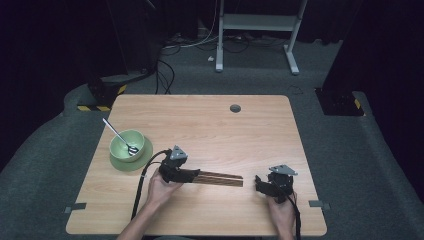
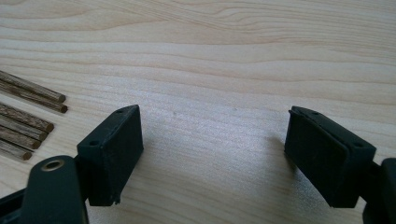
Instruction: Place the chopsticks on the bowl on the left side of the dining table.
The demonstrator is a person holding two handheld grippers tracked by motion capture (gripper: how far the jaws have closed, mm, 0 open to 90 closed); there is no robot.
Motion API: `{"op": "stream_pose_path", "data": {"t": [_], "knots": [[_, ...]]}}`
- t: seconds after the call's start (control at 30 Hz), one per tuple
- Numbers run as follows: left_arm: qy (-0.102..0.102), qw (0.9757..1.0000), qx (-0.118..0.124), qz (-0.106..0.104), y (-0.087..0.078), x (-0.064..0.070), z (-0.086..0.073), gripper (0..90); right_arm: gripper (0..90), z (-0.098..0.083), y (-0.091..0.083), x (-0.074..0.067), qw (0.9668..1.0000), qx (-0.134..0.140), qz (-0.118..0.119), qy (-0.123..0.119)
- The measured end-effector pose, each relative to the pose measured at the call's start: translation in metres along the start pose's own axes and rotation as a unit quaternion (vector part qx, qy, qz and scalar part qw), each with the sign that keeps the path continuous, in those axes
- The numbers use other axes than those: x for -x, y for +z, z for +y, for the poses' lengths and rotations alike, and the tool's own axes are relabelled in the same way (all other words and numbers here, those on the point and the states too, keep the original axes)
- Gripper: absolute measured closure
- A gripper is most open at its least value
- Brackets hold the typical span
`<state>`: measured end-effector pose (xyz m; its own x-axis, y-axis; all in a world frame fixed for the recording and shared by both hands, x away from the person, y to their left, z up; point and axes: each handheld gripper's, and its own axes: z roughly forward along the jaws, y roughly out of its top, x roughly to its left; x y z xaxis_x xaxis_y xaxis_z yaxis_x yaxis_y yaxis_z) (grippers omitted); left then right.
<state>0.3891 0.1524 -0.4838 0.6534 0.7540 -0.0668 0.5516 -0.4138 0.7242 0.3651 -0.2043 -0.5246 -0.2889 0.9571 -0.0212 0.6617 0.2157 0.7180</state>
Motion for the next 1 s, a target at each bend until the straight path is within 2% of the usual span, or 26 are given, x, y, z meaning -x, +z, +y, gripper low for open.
{"op": "stream_pose_path", "data": {"t": [0.5,0.6,0.8,0.93,1.0], "knots": [[-0.010,0.9997,0.007,-0.020,0.009,0.002,0.008,33.8,18.8,0.000,0.000,0.000,1.0000,0.000,0.000,0.000],[-0.003,0.9997,0.018,-0.015,0.010,0.004,0.010,35.1,18.8,0.000,0.000,0.000,1.0000,0.000,0.000,0.000],[-0.001,0.9998,0.007,-0.019,0.017,0.007,0.011,34.1,18.8,0.000,0.000,0.000,1.0000,0.000,0.000,0.000],[0.001,0.9999,-0.008,-0.010,0.020,0.007,0.013,31.0,18.8,0.000,0.000,0.000,1.0000,0.000,0.000,0.000],[-0.002,0.9999,-0.010,-0.012,0.021,0.007,0.014,30.5,18.8,0.000,0.000,0.000,1.0000,0.000,0.000,0.000]]}}
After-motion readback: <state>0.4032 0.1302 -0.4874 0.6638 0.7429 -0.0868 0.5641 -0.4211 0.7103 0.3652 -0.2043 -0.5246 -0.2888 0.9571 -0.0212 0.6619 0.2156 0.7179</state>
